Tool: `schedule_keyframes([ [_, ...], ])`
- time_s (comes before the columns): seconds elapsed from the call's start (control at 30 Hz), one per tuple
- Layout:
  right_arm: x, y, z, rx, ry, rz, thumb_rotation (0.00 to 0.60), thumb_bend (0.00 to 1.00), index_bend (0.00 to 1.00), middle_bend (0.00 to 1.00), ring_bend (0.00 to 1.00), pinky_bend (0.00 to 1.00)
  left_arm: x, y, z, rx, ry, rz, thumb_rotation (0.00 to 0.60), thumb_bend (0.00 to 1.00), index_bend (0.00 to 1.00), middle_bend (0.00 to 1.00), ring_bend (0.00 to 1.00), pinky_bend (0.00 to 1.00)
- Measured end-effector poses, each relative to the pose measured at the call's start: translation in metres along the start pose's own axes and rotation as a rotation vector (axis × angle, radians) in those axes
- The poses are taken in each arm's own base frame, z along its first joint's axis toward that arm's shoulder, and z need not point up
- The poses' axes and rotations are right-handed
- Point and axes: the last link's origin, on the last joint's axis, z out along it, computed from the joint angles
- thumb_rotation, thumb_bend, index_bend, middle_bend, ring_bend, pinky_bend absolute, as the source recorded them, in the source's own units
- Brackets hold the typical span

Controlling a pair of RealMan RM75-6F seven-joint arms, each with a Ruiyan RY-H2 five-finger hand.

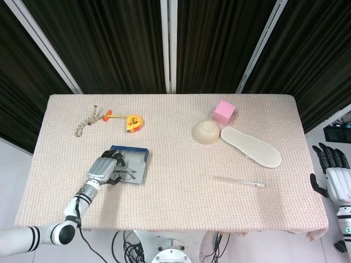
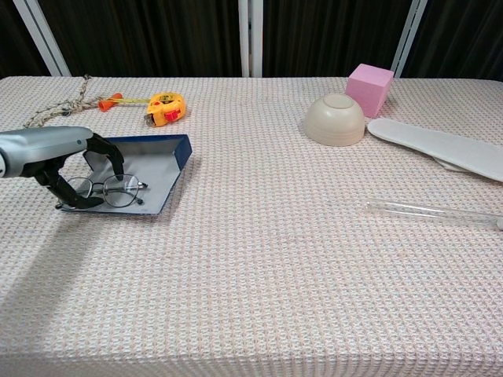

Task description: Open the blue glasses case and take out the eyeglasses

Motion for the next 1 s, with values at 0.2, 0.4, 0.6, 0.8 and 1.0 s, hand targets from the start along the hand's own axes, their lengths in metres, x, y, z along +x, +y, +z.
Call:
schedule_keyframes([
  [0.2,-0.001,-0.001,0.001,0.004,-0.003,-0.002,0.6,0.45,0.0,0.0,0.0,0.0,-0.001,0.002,-0.001,-0.005,0.024,0.021,0.6,0.36,0.44,0.16,0.02,0.12],
  [0.4,-0.001,-0.002,0.0,0.003,-0.004,-0.004,0.6,0.45,0.0,0.0,0.0,0.0,-0.01,0.002,-0.004,0.0,0.046,0.064,0.6,0.39,0.59,0.17,0.03,0.12],
  [0.6,-0.001,-0.002,0.0,0.001,-0.006,-0.004,0.6,0.45,0.0,0.0,0.0,0.0,-0.018,0.001,-0.006,0.006,0.044,0.091,0.6,0.42,0.65,0.18,0.03,0.12],
  [0.8,0.0,-0.002,0.0,0.002,-0.005,-0.003,0.6,0.45,0.0,0.0,0.0,0.0,-0.017,0.003,-0.009,0.002,0.057,0.095,0.6,0.44,0.77,0.21,0.05,0.13],
  [1.0,0.0,-0.002,0.0,0.004,-0.005,-0.002,0.6,0.45,0.0,0.0,0.0,0.0,-0.014,0.009,-0.016,-0.014,0.08,0.102,0.6,0.46,0.85,0.24,0.06,0.14],
])
